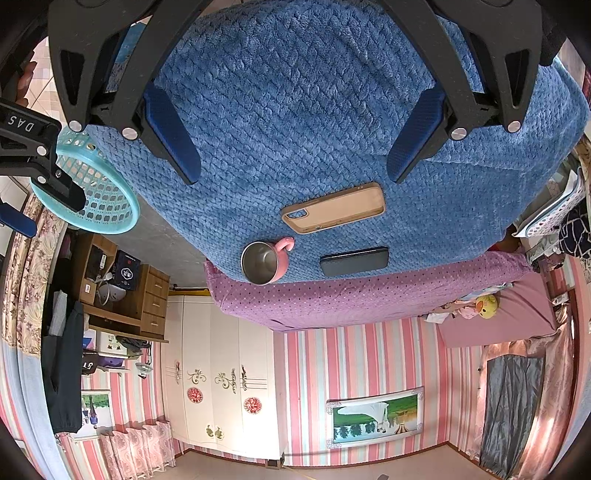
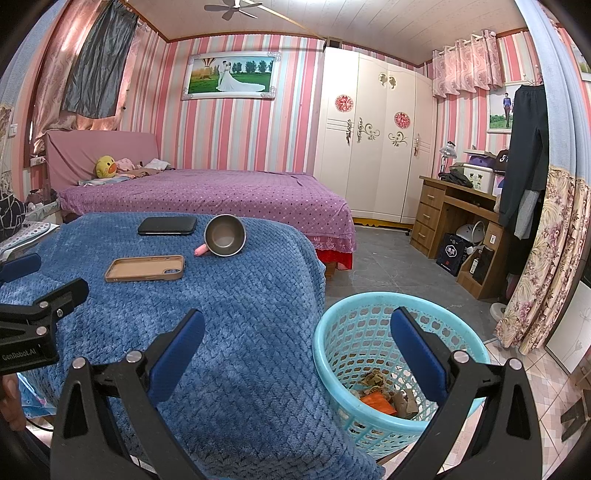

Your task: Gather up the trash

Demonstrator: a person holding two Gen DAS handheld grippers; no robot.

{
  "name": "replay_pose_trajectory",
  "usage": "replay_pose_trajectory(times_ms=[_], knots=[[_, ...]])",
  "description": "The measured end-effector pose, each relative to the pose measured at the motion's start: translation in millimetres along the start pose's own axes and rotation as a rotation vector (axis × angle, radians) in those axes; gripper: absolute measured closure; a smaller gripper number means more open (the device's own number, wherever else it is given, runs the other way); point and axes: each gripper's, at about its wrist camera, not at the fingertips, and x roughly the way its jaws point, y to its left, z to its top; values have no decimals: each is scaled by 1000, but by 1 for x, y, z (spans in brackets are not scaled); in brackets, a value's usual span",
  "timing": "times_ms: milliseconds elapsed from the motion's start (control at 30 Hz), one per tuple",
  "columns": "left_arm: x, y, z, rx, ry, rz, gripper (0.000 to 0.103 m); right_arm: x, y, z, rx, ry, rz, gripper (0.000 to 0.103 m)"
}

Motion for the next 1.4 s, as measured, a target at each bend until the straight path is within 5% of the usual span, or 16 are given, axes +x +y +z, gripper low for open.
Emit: replay_pose_trajectory(times_ms=[1400], knots=[[0, 0, 0, 0, 2, 2, 6, -1, -2, -1, 0, 4, -1, 5]])
